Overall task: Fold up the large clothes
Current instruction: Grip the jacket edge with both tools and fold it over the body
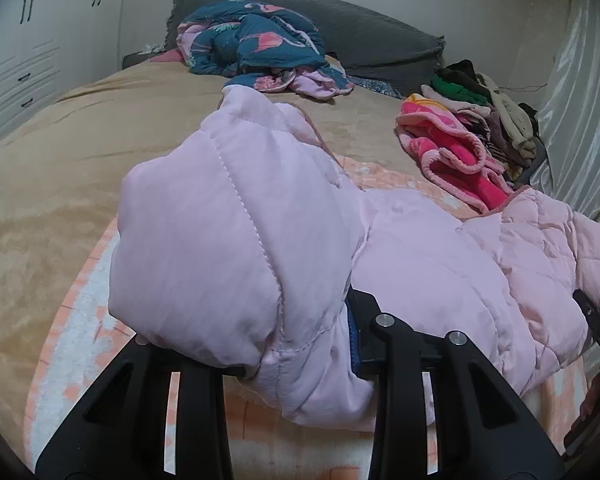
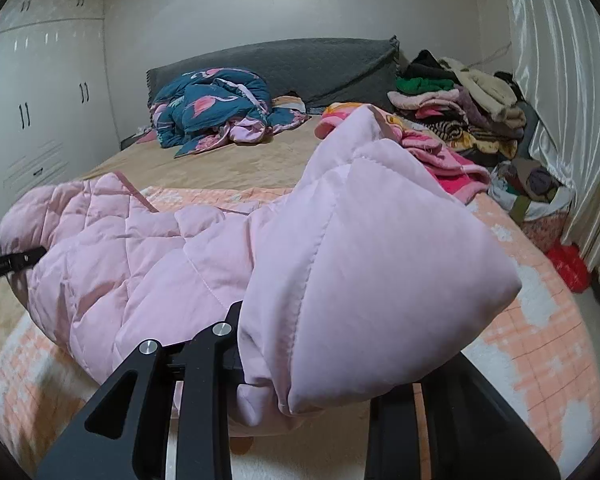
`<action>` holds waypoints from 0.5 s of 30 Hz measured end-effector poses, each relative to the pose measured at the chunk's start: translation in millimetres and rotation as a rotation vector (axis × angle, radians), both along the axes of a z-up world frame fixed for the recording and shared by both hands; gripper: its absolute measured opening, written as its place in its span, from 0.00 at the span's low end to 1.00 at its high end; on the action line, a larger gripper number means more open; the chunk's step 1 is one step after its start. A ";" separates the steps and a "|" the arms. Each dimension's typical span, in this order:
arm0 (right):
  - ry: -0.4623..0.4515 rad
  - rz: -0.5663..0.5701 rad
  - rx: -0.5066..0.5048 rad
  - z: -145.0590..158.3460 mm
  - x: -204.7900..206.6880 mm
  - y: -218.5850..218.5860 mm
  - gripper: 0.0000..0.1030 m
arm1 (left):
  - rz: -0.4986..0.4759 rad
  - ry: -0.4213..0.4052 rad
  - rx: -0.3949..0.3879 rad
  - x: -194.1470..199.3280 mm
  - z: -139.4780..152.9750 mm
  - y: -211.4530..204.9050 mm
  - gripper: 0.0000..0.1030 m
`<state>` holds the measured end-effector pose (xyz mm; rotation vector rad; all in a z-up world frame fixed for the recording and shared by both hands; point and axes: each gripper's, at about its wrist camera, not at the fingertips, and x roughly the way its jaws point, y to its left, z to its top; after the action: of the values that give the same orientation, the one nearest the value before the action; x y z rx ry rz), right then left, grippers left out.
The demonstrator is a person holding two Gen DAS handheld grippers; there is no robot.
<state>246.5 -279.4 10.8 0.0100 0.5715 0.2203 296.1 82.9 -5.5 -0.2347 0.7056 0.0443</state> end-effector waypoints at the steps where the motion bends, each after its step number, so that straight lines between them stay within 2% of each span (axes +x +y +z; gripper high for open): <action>1: -0.002 0.003 -0.001 1.1 -0.3 1.7 0.26 | -0.002 -0.001 0.006 2.3 1.5 -1.6 0.24; 15: -0.024 0.039 -0.047 9.9 -38.2 8.9 0.26 | -0.004 0.013 0.024 -30.7 2.1 -0.5 0.24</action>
<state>208.3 -270.5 20.6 -0.0494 0.5534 0.2450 265.4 82.4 -3.4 -0.2100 0.7185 0.0506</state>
